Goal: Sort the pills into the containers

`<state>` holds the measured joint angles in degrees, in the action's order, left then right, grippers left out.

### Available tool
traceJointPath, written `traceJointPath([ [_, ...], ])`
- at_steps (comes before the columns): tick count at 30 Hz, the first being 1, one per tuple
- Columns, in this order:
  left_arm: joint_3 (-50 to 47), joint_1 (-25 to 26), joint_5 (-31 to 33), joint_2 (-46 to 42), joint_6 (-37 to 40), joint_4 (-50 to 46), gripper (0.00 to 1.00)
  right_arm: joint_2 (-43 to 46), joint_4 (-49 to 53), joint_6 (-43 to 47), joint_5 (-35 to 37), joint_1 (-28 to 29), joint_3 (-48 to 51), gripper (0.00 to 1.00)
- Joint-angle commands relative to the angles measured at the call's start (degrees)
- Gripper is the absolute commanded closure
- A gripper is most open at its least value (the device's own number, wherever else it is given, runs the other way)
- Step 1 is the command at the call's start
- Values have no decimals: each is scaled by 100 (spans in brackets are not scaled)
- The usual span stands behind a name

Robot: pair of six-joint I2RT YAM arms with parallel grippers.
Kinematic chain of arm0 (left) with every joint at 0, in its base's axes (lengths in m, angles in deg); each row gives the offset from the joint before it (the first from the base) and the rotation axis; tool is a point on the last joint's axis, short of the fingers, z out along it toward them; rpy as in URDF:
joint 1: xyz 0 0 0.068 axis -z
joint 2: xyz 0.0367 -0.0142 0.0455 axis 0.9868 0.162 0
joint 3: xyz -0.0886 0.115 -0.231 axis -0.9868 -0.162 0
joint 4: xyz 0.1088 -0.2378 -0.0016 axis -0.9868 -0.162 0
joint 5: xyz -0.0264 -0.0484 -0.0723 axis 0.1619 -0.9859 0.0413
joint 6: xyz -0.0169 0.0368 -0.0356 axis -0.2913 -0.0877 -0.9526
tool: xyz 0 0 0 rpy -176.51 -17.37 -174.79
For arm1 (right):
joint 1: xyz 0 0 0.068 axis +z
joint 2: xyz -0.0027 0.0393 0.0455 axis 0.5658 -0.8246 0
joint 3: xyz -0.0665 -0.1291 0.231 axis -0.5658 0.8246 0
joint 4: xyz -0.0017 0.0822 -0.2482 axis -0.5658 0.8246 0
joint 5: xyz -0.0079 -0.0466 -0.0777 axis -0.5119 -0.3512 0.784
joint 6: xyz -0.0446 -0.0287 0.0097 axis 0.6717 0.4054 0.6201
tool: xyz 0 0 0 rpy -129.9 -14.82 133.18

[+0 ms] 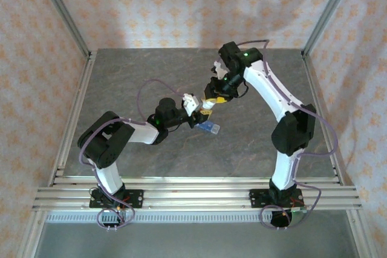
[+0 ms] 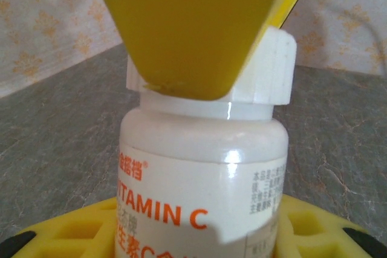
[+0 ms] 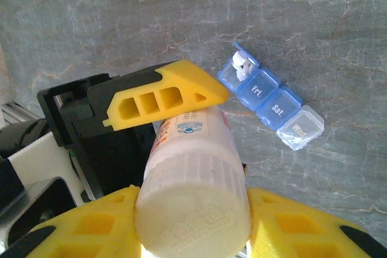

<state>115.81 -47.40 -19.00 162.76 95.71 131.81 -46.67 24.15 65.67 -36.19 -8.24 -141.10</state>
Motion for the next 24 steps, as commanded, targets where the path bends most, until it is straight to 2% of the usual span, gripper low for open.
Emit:
traceJointPath([
  [1, 146, 56, -14, -286, -27, 946, 100, 90, -350, -326, -40, 63, 83, 54],
  [17, 27, 56, 21, -274, -70, 999, 100, -106, -428, -687, 470, 51, -909, 29],
  [24, -19, 56, 18, -271, -178, 1093, 100, -217, -515, -831, 480, -107, -1667, 25],
])
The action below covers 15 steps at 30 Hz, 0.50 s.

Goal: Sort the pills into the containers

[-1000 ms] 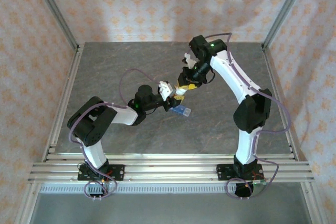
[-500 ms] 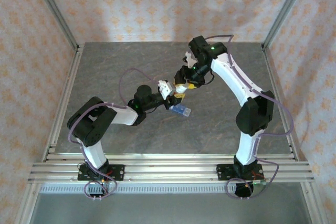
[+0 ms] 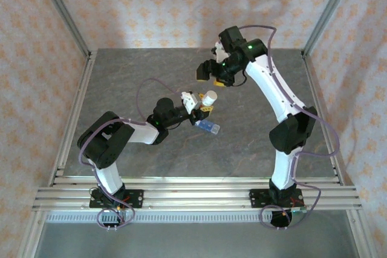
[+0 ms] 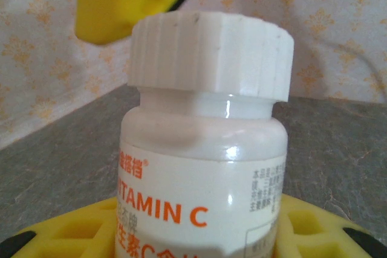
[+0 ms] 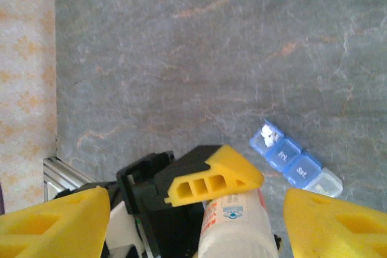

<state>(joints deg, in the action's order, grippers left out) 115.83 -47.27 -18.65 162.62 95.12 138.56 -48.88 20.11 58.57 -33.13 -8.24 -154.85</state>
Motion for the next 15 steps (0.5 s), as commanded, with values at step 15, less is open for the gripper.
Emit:
traceJointPath([
  [15, 350, -76, -724, -217, -1500, 711, 100, 1586, -394, 1651, 151, -439, 1132, 30],
])
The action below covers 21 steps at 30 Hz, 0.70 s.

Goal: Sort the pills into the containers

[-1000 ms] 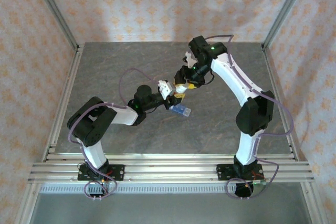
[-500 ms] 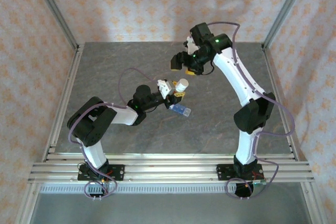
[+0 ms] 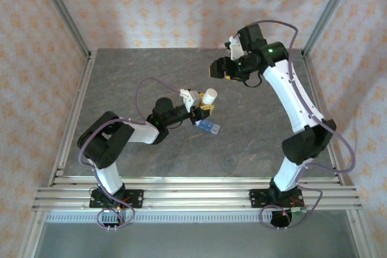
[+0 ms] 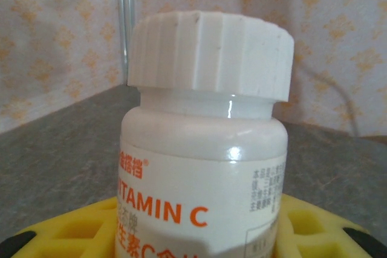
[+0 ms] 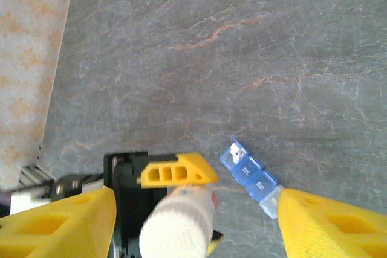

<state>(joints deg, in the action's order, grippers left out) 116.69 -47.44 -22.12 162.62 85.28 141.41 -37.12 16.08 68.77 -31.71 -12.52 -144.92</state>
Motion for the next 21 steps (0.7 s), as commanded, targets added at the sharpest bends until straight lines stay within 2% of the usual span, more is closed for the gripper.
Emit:
traceJointPath([
  [1, 327, -68, -481, -210, -647, 428, 100, 481, 42, 734, -11, -5, 165, 30],
  [9, 716, -93, -1141, -200, -1478, 451, 100, 606, 549, 1395, -356, -9, 38, 27],
  [21, 729, -98, -1170, -296, -1596, 425, 100, 289, 691, 1410, -549, 136, -113, 27],
])
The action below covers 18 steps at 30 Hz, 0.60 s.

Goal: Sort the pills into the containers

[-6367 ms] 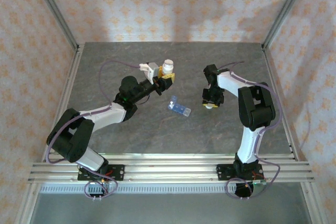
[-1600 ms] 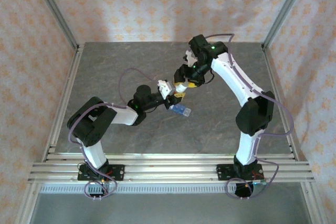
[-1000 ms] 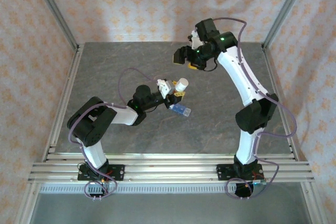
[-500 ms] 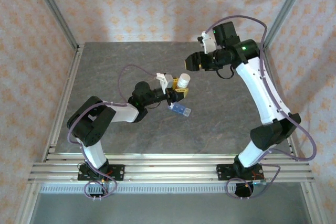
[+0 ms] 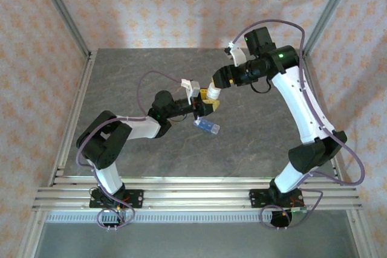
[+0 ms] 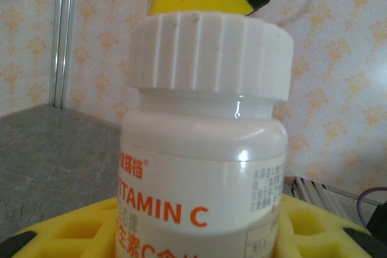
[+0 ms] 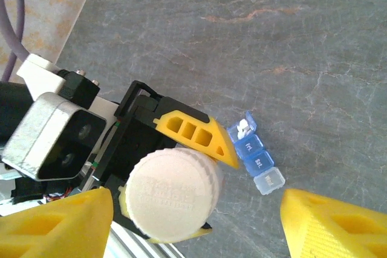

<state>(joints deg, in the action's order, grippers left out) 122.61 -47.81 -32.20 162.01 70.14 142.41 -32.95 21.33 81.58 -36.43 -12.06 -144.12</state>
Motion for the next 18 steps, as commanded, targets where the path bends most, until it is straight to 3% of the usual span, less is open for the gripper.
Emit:
traceJointPath([
  [1, 135, -52, -165, -228, -77, 325, 100, -167, 191, 139, -62, 121, -220, 28],
  [12, 116, -61, -144, -257, -90, 319, 100, -337, 284, 140, 2, 246, -353, 36],
  [18, 119, -77, -122, -287, -92, 312, 100, -385, 286, 88, -35, 284, -339, 50],
])
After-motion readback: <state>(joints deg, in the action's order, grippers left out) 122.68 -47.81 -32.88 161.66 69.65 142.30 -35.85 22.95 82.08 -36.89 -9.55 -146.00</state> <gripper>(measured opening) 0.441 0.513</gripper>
